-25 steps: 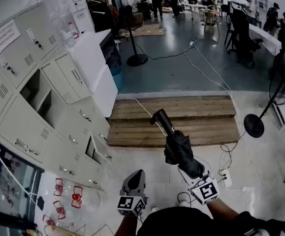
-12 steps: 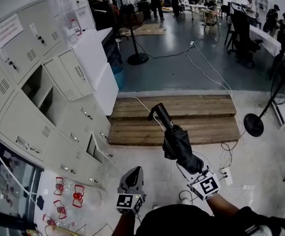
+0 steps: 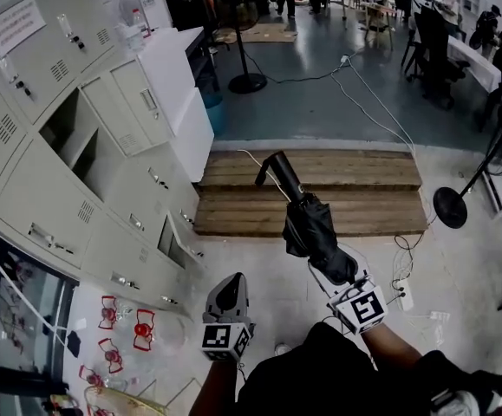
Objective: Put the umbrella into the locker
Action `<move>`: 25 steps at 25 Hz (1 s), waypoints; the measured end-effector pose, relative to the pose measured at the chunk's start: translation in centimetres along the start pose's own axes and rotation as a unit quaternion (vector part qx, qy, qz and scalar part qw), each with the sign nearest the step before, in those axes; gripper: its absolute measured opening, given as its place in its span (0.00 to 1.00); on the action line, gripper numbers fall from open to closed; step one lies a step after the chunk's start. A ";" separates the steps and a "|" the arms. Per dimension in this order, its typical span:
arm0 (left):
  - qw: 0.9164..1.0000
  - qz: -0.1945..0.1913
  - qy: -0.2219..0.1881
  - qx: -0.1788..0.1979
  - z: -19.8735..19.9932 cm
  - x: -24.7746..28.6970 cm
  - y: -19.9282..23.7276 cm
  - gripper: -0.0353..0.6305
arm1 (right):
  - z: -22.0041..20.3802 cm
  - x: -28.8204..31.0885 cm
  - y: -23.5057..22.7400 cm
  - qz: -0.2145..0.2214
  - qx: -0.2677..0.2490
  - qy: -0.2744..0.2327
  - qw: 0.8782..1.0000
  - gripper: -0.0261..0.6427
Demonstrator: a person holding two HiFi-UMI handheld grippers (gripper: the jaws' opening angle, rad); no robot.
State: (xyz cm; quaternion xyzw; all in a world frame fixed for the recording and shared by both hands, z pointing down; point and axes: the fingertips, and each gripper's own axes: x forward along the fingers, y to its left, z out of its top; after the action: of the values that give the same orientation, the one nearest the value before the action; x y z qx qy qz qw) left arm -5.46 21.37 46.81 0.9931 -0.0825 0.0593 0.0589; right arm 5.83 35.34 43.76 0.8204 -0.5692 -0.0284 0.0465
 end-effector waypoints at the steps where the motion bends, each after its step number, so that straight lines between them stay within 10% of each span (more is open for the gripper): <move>1: 1.000 0.009 -0.001 -0.004 0.1 0.1 0.8 0.05 | 0.1 0.7 0.2 0.002 -0.001 -0.002 1.000 0.39; 25: 0.984 0.172 0.020 -0.031 2.5 8.4 17.5 0.05 | -0.5 23.2 -0.9 0.144 -0.018 -0.006 0.989 0.39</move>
State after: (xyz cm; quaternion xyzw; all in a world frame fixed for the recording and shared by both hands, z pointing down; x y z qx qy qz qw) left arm 0.01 2.63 47.32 0.9605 -0.2526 0.0856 0.0797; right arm 14.86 13.91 44.35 0.7284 -0.6814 -0.0368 0.0616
